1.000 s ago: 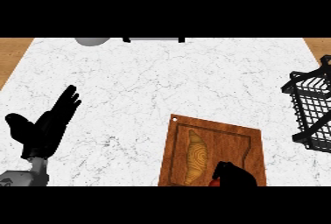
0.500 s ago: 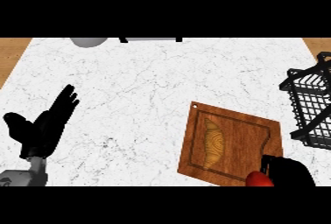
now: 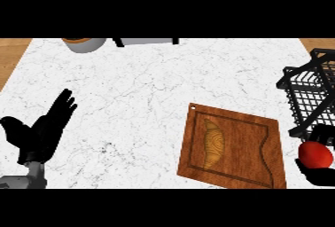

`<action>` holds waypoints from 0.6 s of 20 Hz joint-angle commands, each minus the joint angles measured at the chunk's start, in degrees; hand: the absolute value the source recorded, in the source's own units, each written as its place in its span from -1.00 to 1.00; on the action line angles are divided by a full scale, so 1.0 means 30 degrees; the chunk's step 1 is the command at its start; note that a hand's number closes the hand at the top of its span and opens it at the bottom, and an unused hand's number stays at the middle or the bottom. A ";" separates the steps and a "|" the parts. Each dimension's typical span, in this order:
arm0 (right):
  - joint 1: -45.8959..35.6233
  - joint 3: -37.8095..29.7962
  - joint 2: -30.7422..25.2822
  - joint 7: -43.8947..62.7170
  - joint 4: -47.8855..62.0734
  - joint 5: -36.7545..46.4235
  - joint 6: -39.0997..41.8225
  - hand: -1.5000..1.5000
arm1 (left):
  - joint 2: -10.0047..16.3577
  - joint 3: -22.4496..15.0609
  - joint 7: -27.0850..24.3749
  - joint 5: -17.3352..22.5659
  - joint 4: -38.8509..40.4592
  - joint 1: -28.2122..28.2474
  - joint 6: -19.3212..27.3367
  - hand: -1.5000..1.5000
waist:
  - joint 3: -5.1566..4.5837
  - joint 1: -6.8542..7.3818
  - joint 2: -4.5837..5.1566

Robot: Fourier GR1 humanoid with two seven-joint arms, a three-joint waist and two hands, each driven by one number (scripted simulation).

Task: Pick the tomato from the cutting board and place it in the tiered basket

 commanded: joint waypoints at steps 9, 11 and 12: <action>-0.1839 -0.7519 -0.2071 -0.9938 0.2326 -1.1365 0.1059 1.00 | 0.0058 0.0301 -0.0072 0.0088 -0.0143 0.0443 0.0118 0.00 | -0.0085 -0.0384 -0.0084; -0.1681 -0.8849 -0.3056 -1.1757 0.3740 -1.3073 0.2601 1.00 | 0.0496 0.0452 -0.0296 0.0075 -0.0260 0.0534 -0.0276 0.00 | -0.0145 -0.0266 0.0002; -0.1811 -0.9497 -0.3739 -1.2632 0.4695 -1.3661 0.3383 1.00 | 0.0278 0.0307 -0.0312 0.0019 -0.0369 0.0581 -0.0141 0.00 | -0.0159 -0.0018 0.0108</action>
